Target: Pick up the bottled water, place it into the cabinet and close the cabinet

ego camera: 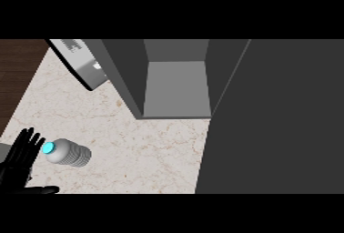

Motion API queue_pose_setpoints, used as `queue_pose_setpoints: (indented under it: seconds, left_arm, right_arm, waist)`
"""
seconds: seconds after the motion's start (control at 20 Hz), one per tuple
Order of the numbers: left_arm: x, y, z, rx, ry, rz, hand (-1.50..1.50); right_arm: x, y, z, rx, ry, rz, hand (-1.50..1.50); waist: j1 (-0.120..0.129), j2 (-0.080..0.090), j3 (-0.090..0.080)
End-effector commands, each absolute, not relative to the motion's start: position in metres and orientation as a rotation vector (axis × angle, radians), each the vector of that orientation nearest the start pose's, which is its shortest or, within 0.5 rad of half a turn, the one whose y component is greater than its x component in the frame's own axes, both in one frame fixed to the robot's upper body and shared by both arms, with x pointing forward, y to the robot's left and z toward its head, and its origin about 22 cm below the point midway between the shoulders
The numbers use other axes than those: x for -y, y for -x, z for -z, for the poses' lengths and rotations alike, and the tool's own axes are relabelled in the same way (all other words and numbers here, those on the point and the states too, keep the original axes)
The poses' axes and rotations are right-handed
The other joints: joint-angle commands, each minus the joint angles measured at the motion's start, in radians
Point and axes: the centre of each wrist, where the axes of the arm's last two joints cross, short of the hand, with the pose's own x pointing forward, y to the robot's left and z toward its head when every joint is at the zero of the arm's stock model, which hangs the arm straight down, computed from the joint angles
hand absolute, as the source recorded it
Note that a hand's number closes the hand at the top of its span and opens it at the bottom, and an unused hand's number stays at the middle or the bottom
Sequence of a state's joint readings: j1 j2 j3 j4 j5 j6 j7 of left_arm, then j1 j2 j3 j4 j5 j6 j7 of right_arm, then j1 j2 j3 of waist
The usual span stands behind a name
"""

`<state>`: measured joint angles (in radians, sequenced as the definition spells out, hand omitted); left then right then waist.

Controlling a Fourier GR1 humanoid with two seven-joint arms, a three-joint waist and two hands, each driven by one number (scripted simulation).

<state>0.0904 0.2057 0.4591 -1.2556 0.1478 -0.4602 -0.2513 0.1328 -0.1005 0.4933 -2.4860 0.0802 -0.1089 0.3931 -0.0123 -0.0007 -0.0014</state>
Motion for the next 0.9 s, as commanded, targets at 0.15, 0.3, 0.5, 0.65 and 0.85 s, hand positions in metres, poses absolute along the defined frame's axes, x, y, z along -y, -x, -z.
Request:
queue_pose_setpoints:
  seconds: [0.15, 0.3, 0.5, 0.65, 0.85]
  left_arm:
    - [-0.407, -0.194, 0.094, 1.52, -0.028, -0.124, -1.5]
    - [-0.397, -0.195, 0.103, 1.513, -0.006, -0.136, -1.5]
    - [-0.388, -0.192, 0.131, 1.532, 0.012, -0.162, -1.5]
    - [-0.407, -0.192, 0.128, 1.551, 0.004, -0.155, -1.5]
    - [-0.387, -0.202, 0.141, 1.591, -0.006, -0.177, -1.5]
  right_arm:
    - [0.178, -0.103, -0.192, 1.996, -0.216, -0.212, -1.5]
    - [0.169, -0.102, -0.182, 2.001, -0.214, -0.233, -1.5]
    - [0.164, -0.113, -0.187, 2.023, -0.225, -0.211, -1.5]
    - [0.161, -0.105, -0.192, 1.997, -0.219, -0.223, -1.5]
    - [0.169, -0.102, -0.191, 1.997, -0.217, -0.224, -1.5]
  waist:
    - [-0.004, 0.001, -0.001]
    - [0.0, -0.001, 0.001]
    - [-0.004, 0.002, -0.001]
    - [-0.003, 0.001, -0.002]
    - [-0.009, 0.002, -0.002]
